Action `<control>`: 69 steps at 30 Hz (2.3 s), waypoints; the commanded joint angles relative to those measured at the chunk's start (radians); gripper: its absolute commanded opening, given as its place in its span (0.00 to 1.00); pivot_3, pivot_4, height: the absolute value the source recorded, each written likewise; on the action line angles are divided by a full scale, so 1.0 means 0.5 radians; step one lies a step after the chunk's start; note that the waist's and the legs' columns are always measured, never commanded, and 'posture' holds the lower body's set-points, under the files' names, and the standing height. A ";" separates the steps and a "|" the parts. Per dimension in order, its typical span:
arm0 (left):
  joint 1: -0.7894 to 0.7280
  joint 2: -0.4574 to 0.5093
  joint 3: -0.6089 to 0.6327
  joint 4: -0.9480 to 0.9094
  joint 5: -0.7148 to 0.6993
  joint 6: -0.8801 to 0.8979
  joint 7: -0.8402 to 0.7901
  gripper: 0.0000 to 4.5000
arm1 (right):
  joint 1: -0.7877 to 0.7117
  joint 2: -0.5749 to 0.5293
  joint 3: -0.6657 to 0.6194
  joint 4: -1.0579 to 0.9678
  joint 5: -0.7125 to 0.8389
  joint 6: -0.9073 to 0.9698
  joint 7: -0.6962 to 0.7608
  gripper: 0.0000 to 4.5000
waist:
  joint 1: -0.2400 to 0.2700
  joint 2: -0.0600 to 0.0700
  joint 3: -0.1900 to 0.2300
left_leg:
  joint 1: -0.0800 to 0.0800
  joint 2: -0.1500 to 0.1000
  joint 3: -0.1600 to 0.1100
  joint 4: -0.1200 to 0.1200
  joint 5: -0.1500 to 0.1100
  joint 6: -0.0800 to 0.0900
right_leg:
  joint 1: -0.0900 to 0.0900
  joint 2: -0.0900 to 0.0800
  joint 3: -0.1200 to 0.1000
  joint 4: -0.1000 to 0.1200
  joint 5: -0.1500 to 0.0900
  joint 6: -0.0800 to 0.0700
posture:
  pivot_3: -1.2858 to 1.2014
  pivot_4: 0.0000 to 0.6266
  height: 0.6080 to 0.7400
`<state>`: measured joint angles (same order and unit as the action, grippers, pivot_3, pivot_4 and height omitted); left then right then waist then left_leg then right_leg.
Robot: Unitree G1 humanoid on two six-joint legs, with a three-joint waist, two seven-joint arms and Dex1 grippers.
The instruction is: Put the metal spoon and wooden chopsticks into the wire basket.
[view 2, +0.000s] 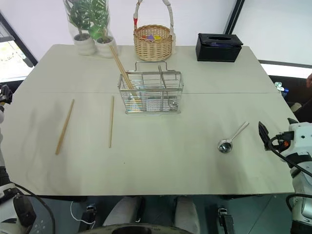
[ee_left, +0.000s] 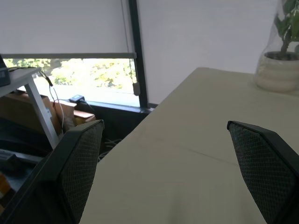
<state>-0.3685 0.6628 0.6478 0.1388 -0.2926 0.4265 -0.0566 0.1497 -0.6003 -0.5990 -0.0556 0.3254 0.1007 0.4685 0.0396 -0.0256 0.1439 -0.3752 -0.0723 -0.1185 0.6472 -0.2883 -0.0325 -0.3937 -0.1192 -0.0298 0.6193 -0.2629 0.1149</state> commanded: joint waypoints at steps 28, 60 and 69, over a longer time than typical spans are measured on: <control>-0.366 0.524 -1.370 -0.825 -0.619 0.465 -2.234 0.99 | -2.121 -0.967 1.785 1.550 -0.875 -1.716 2.276 1.00 | -0.102 0.020 0.025 | 0.001 0.000 0.004 -0.002 0.002 0.010 | 0.005 0.002 -0.002 -0.010 0.003 0.001 | 0.52 0.24 0.42; -0.515 0.389 -1.361 -0.895 -0.649 0.678 -2.154 1.00 | -2.503 -0.502 2.297 2.551 -1.426 -2.505 2.156 0.02 | -0.117 0.019 0.026 | 0.008 -0.002 0.003 0.003 0.010 -0.003 | 0.001 0.005 0.001 0.019 0.005 0.002 | 0.52 0.24 0.42; -0.591 0.349 -1.387 -0.800 -0.597 0.604 -2.155 1.00 | -2.444 -0.556 2.200 2.473 -1.320 -2.468 2.097 0.01 | -0.116 0.017 0.025 | 0.008 -0.002 0.002 0.003 0.011 -0.004 | 0.001 0.005 0.001 0.020 0.006 0.001 | 0.52 0.24 0.42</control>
<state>-0.6390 0.8379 -0.0633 -0.2584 -0.5973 0.7505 -1.1318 -1.0662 -0.8532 0.5323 1.2027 -0.3675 -1.1355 1.5239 -0.0184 -0.0171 0.1565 -0.3712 -0.0732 -0.1173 0.6488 -0.2828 -0.0347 -0.3933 -0.1167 -0.0291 0.6293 -0.2599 0.1152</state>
